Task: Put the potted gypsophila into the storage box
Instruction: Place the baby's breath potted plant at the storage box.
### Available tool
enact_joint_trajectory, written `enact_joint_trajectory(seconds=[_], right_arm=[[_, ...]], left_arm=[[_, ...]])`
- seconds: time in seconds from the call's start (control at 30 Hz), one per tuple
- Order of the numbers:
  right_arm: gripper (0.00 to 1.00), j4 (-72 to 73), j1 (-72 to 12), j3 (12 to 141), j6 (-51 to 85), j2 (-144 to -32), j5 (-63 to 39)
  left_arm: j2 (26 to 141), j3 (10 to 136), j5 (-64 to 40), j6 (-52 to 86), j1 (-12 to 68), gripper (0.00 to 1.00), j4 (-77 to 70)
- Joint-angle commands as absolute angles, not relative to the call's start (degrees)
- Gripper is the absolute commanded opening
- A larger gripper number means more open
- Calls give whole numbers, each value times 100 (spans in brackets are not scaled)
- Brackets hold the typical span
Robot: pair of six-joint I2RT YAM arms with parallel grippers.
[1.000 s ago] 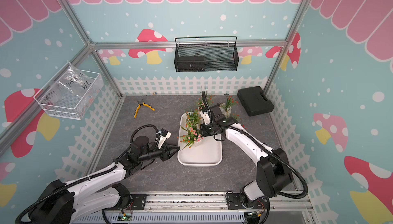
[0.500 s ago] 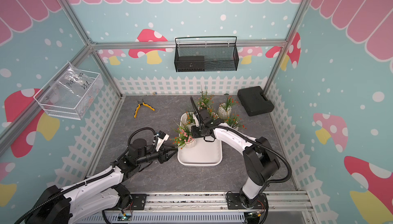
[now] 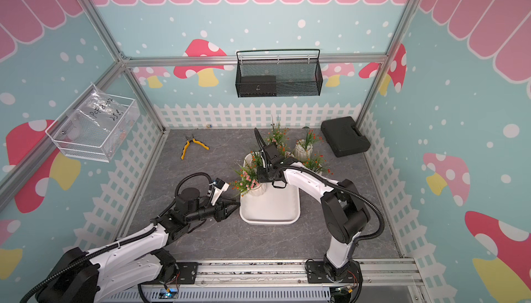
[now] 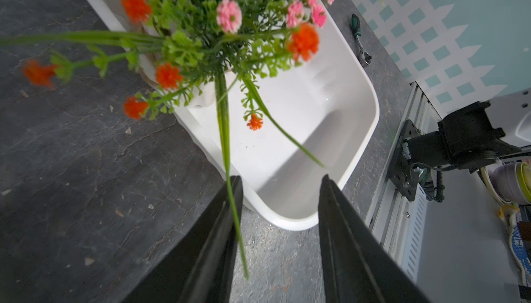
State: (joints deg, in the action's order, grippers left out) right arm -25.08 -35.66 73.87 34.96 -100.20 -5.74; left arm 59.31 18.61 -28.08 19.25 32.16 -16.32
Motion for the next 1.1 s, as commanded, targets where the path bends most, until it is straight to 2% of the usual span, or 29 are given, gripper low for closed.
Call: enact_joint_trajectory(seconds=[0.0, 0.2, 0.5, 0.8, 1.07], right_arm=[[3, -2261, -3605, 7626, 3639, -10098, -606], [9, -2251, -3609, 7656, 3621, -10191, -654], [30, -2251, -3604, 7579, 3539, -9978, -810], [36, -2495, -3426, 7198, 3289, -9063, -993], [41, -2669, -2718, 6519, 3058, -7913, -1461]], left_arm=[[5946, 1899, -2832, 1854, 3151, 45, -1678], [5973, 1907, -2769, 1861, 3142, 45, -1676], [6086, 1906, -2700, 1853, 3128, 46, -1688], [5925, 1855, -2632, 1828, 3106, 46, -1673], [5696, 1791, -2590, 1810, 3100, 47, -1831]])
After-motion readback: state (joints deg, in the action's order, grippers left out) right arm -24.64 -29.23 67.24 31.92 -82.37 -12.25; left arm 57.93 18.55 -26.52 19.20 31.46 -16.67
